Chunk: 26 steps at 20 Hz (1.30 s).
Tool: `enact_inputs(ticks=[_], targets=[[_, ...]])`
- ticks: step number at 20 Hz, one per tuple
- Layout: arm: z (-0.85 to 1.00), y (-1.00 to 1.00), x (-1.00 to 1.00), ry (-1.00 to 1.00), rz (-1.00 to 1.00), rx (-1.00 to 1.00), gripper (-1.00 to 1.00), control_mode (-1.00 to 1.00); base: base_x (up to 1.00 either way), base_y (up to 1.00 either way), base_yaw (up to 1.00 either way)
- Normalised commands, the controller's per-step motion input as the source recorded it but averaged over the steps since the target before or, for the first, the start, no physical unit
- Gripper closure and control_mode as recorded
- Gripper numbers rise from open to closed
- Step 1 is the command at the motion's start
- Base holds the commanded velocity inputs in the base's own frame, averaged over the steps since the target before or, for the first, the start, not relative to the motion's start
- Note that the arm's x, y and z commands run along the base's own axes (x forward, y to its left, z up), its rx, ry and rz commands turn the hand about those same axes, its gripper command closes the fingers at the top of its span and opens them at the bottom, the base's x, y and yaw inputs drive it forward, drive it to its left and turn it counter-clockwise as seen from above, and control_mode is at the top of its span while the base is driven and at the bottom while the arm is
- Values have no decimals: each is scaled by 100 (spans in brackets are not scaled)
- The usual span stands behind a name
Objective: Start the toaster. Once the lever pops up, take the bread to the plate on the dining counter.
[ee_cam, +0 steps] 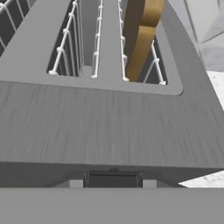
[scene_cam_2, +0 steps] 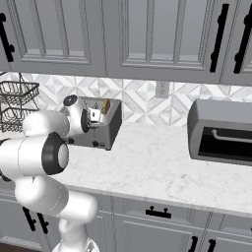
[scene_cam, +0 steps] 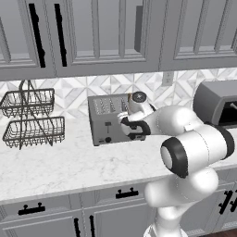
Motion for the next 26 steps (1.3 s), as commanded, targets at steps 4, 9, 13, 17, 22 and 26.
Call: enact_inputs(ticks=[4, 9, 13, 17, 22, 26], targets=[[0, 0, 0, 0, 0, 0, 100, -100, 0, 0, 0], [-29, 0, -5, 0, 0, -1, 100, -100, 0, 0, 0], [-58, 0, -11, 0, 0, -5, 100, -100, 0, 0, 0], [-61, 0, -7, 0, 0, -6, 100, -100, 0, 0, 0], [-55, 0, -8, 0, 0, -5, 100, -100, 0, 0, 0], [-28, 0, -4, -2, 0, -1, 100, -100, 0, 0, 0]])
